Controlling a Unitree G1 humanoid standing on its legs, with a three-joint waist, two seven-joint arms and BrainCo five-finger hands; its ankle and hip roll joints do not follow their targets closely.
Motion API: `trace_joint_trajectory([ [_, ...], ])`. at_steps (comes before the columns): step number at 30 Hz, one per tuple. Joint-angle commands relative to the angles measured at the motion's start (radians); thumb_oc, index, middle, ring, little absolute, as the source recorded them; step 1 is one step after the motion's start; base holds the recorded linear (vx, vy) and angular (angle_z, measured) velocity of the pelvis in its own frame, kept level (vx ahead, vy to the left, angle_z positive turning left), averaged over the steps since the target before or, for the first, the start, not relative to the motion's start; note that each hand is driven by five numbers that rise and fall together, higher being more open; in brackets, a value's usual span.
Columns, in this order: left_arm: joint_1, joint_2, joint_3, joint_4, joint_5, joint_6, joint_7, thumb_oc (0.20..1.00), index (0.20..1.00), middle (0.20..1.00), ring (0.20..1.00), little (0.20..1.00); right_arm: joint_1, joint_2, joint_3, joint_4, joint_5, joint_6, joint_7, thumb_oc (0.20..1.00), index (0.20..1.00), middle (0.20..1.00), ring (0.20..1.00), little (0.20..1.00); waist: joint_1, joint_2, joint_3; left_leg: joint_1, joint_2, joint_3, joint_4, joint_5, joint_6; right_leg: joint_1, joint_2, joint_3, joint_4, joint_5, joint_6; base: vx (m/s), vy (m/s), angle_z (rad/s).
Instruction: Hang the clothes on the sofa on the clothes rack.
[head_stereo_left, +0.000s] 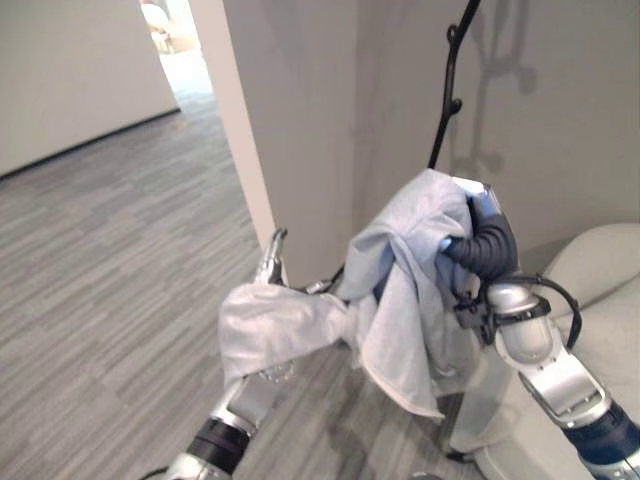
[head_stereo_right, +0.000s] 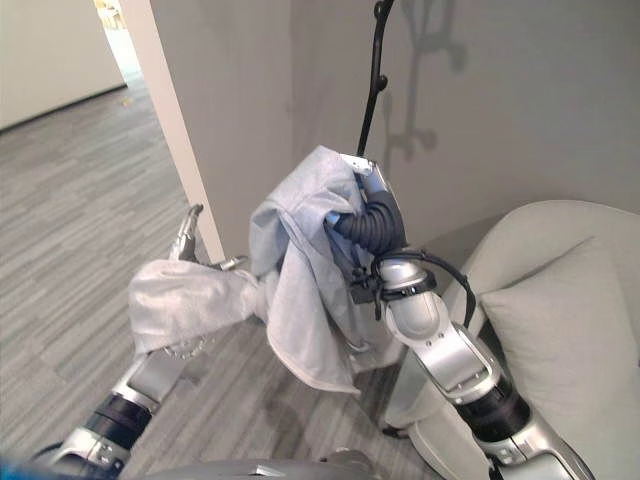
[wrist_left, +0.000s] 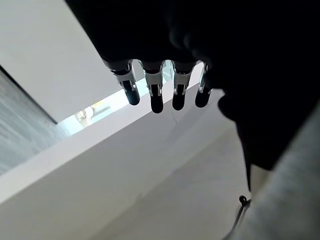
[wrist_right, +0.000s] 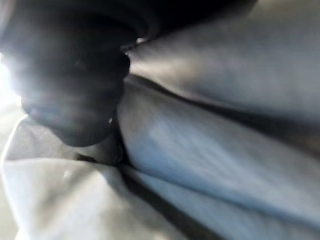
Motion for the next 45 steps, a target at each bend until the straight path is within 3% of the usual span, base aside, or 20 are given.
trace_joint_trajectory([
  [1, -0.056, 0.056, 0.074, -0.094, 0.048, -0.061, 0.067, 1.0, 1.0, 1.0, 1.0, 1.0, -0.034, 0.0, -0.139, -0.033, -0.118, -0.035, -0.098, 0.2, 0.2, 0.2, 0.2, 0.2, -0.003, -0.028, -0.015, 0.032, 0.165, 0.083, 0.146, -0.068, 0.038, 0.069, 0.022, 0.042, -0.175, 0.053, 0.046, 0.27, 0.11, -0.2],
  [3, -0.068, 0.069, 0.112, -0.113, 0.063, -0.051, 0.089, 1.0, 1.0, 1.0, 1.0, 1.0, -0.031, -0.01, -0.178, -0.022, -0.151, -0.032, -0.115, 0.2, 0.2, 0.2, 0.2, 0.2, 0.004, -0.024, -0.023, 0.028, 0.156, 0.072, -0.008, -0.094, 0.057, 0.082, 0.016, 0.074, -0.19, 0.049, 0.062, 0.16, 0.129, -0.14],
  [4, -0.067, 0.069, 0.112, -0.114, 0.063, -0.051, 0.089, 1.0, 1.0, 1.0, 1.0, 1.0, -0.031, -0.01, -0.178, -0.022, -0.152, -0.032, -0.115, 0.2, 0.2, 0.2, 0.2, 0.2, 0.005, -0.027, -0.023, 0.034, 0.152, 0.075, -0.018, -0.09, 0.058, 0.082, 0.014, 0.075, -0.191, 0.05, 0.063, 0.28, 0.24, -0.32],
  [5, -0.086, 0.093, 0.153, -0.118, 0.078, -0.037, 0.11, 1.0, 1.0, 1.0, 1.0, 1.0, -0.046, -0.006, -0.221, -0.007, -0.167, -0.037, -0.127, 0.2, 0.2, 0.2, 0.2, 0.2, 0.027, 0.0, -0.034, 0.004, 0.123, -0.034, -0.263, 0.031, 0.023, 0.118, 0.029, 0.128, -0.206, 0.029, 0.071, 0.31, 0.235, -0.25],
  [7, -0.114, 0.105, 0.16, -0.101, 0.083, -0.041, 0.115, 1.0, 1.0, 1.0, 1.0, 1.0, -0.075, -0.012, -0.237, 0.02, -0.172, -0.039, -0.148, 0.2, 0.2, 0.2, 0.2, 0.2, 0.042, 0.007, -0.027, -0.028, 0.119, -0.105, -0.388, 0.103, -0.001, 0.147, 0.031, 0.159, -0.209, 0.013, 0.077, 0.3, 0.209, -0.6],
  [10, -0.136, 0.103, 0.162, -0.101, 0.081, -0.043, 0.105, 1.0, 1.0, 1.0, 1.0, 1.0, -0.103, -0.028, -0.254, 0.025, -0.202, -0.028, -0.167, 0.2, 0.2, 0.2, 0.2, 0.2, 0.05, 0.018, -0.026, -0.045, 0.117, -0.119, -0.446, 0.151, -0.02, 0.185, 0.035, 0.191, -0.205, -0.008, 0.086, 0.17, 0.115, -0.59],
  [13, -0.133, 0.088, 0.153, -0.088, 0.097, -0.044, 0.084, 1.0, 1.0, 1.0, 1.0, 1.0, -0.1, -0.042, -0.28, 0.016, -0.246, -0.015, -0.173, 0.2, 0.2, 0.2, 0.2, 0.2, 0.057, 0.037, -0.059, -0.008, 0.113, -0.127, -0.43, 0.155, -0.011, 0.216, 0.019, 0.226, -0.209, -0.011, 0.106, 0.29, 0.25, -0.58],
  [16, -0.139, 0.096, 0.127, -0.083, 0.082, -0.051, 0.032, 1.0, 1.0, 1.0, 1.0, 1.0, -0.103, -0.045, -0.31, 0.039, -0.309, 0.036, -0.183, 0.2, 0.2, 0.2, 0.2, 0.2, 0.055, 0.017, -0.099, 0.019, 0.07, -0.088, -0.383, 0.098, 0.029, 0.226, -0.045, 0.256, -0.179, -0.008, 0.14, 0.41, 0.349, -0.69],
  [20, -0.178, 0.114, 0.102, -0.073, 0.066, -0.043, -0.001, 1.0, 1.0, 1.0, 1.0, 1.0, -0.143, -0.056, -0.323, 0.094, -0.348, 0.08, -0.199, 0.2, 0.2, 0.2, 0.2, 0.2, 0.054, 0.009, -0.114, 0.052, 0.028, -0.061, -0.386, 0.066, 0.074, 0.201, -0.077, 0.278, -0.114, 0.014, 0.165, 0.16, 0.223, -0.09],
  [21, -0.227, 0.116, 0.083, -0.052, 0.054, -0.033, -0.008, 1.0, 1.0, 1.0, 1.0, 1.0, -0.193, -0.057, -0.311, 0.133, -0.379, 0.107, -0.217, 0.2, 0.2, 0.2, 0.2, 0.2, 0.053, 0.011, -0.113, 0.077, 0.003, -0.045, -0.391, 0.047, 0.1, 0.171, -0.097, 0.276, -0.037, 0.038, 0.178, 0.11, 0.242, 0.07],
  [25, -0.332, 0.134, 0.064, -0.015, 0.037, -0.013, -0.008, 1.0, 1.0, 1.0, 1.0, 1.0, -0.313, -0.068, -0.276, 0.225, -0.403, 0.156, -0.233, 0.2, 0.2, 0.2, 0.2, 0.2, 0.052, 0.036, -0.092, 0.149, -0.027, -0.013, -0.42, 0.02, 0.146, 0.087, -0.143, 0.202, 0.195, 0.128, 0.175, 0.1, 0.267, -0.1],
  [28, -0.383, 0.137, 0.079, -0.002, 0.031, 0.002, -0.004, 1.0, 1.0, 1.0, 1.0, 1.0, -0.362, -0.071, -0.26, 0.277, -0.393, 0.169, -0.242, 0.2, 0.2, 0.2, 0.2, 0.2, 0.054, 0.036, -0.093, 0.2, -0.048, 0.009, -0.445, -0.003, 0.159, 0.06, -0.181, 0.118, 0.265, 0.151, 0.172, 0.12, 0.166, -0.21],
  [29, -0.386, 0.137, 0.08, -0.001, 0.031, 0.003, -0.004, 1.0, 1.0, 1.0, 1.0, 1.0, -0.367, -0.071, -0.259, 0.279, -0.393, 0.17, -0.242, 0.2, 0.2, 0.2, 0.2, 0.2, 0.053, 0.036, -0.091, 0.202, -0.049, 0.009, -0.447, -0.003, 0.16, 0.061, -0.183, 0.118, 0.266, 0.15, 0.173, 0.13, 0.086, -0.15],
  [33, -0.421, 0.135, 0.089, -0.008, 0.036, 0.0, -0.02, 1.0, 1.0, 1.0, 1.0, 1.0, -0.435, -0.095, -0.245, 0.293, -0.391, 0.179, -0.23, 0.2, 0.2, 0.2, 0.2, 0.2, 0.055, 0.042, -0.086, 0.23, -0.044, 0.005, -0.468, -0.028, 0.151, 0.001, -0.169, 0.068, 0.174, 0.115, 0.161, 0.11, -0.009, -0.23],
  [35, -0.436, 0.137, 0.093, -0.013, 0.038, 0.002, -0.044, 1.0, 1.0, 1.0, 1.0, 1.0, -0.462, -0.122, -0.248, 0.29, -0.4, 0.187, -0.225, 0.2, 0.2, 0.2, 0.2, 0.2, 0.047, 0.046, -0.077, 0.248, -0.033, -0.009, -0.471, -0.039, 0.14, -0.05, -0.155, 0.064, -0.004, 0.15, 0.166, 0.15, -0.108, -0.21],
  [38, -0.444, 0.131, 0.092, 0.008, 0.037, 0.007, -0.05, 1.0, 1.0, 1.0, 1.0, 1.0, -0.479, -0.13, -0.243, 0.287, -0.413, 0.192, -0.22, 0.2, 0.2, 0.2, 0.2, 0.2, 0.039, 0.04, -0.067, 0.272, -0.027, -0.002, -0.469, -0.055, 0.128, -0.058, -0.154, 0.054, -0.125, 0.201, 0.191, 0.13, -0.088, -0.01],
  [42, -0.455, 0.133, 0.097, 0.025, 0.03, 0.009, -0.048, 1.0, 1.0, 1.0, 1.0, 1.0, -0.482, -0.144, -0.231, 0.295, -0.415, 0.189, -0.203, 0.2, 0.2, 0.2, 0.2, 0.2, 0.033, 0.03, -0.063, 0.292, -0.022, 0.001, -0.458, -0.074, 0.119, -0.055, -0.153, 0.056, -0.18, 0.248, 0.207, 0.11, -0.063, 0.14],
  [45, -0.468, 0.133, 0.099, 0.052, 0.002, 0.013, -0.048, 1.0, 1.0, 1.0, 1.0, 1.0, -0.471, -0.163, -0.211, 0.299, -0.397, 0.178, -0.173, 0.2, 0.2, 0.2, 0.2, 0.2, 0.029, 0.016, -0.075, 0.31, -0.02, -0.003, -0.442, -0.105, 0.111, -0.025, -0.142, 0.076, -0.208, 0.235, 0.206, 0.2, -0.105, 0.04],
])
